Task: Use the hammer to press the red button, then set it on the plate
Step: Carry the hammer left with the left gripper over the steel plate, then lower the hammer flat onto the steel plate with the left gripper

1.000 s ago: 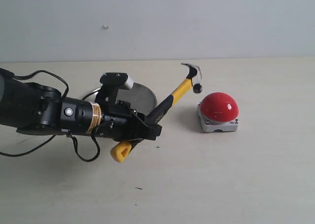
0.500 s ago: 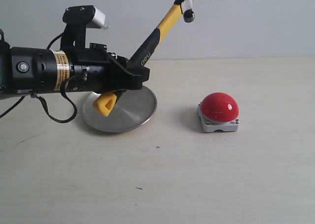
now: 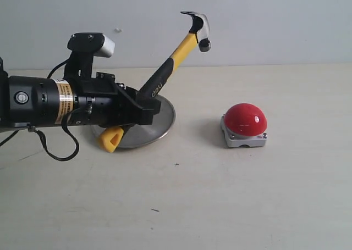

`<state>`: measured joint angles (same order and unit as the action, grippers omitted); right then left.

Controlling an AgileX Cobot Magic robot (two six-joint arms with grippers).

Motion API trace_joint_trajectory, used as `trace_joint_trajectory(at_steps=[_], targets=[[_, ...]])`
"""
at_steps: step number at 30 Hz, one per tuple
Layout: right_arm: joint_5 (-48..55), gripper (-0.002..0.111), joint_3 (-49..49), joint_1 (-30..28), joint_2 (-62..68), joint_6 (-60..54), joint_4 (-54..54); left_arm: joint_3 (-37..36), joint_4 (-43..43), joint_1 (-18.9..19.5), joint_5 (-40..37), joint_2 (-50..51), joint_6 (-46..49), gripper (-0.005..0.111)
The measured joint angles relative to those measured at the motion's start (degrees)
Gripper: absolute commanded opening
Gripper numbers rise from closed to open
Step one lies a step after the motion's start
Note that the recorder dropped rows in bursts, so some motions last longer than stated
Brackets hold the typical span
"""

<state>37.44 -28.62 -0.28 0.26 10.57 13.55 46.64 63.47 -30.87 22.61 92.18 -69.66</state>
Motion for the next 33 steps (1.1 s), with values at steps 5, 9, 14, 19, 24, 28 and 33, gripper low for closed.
trace_joint_trajectory(at_steps=[5,9,14,19,24,28,33], targets=[[0.0,0.0,0.0,0.0,0.0,0.0,0.0,0.0,2.37,3.08,0.84,0.38,-6.73,0.0],[0.0,0.0,0.0,0.0,0.0,0.0,0.0,0.0,7.51,8.58,4.14,2.2,-12.99,0.0],[0.0,0.0,0.0,0.0,0.0,0.0,0.0,1.52,19.2,17.69,17.91,5.43,-23.14,0.0],[0.0,0.0,0.0,0.0,0.0,0.0,0.0,5.58,29.9,25.51,33.26,10.34,-31.06,0.0],[0.0,0.0,0.0,0.0,0.0,0.0,0.0,7.99,32.07,28.55,36.31,15.09,-34.19,0.0],[0.0,0.0,0.0,0.0,0.0,0.0,0.0,11.38,32.07,28.81,36.58,20.77,-38.32,0.0],[0.0,0.0,0.0,0.0,0.0,0.0,0.0,15.81,31.15,28.81,41.62,27.0,-40.46,0.0]])
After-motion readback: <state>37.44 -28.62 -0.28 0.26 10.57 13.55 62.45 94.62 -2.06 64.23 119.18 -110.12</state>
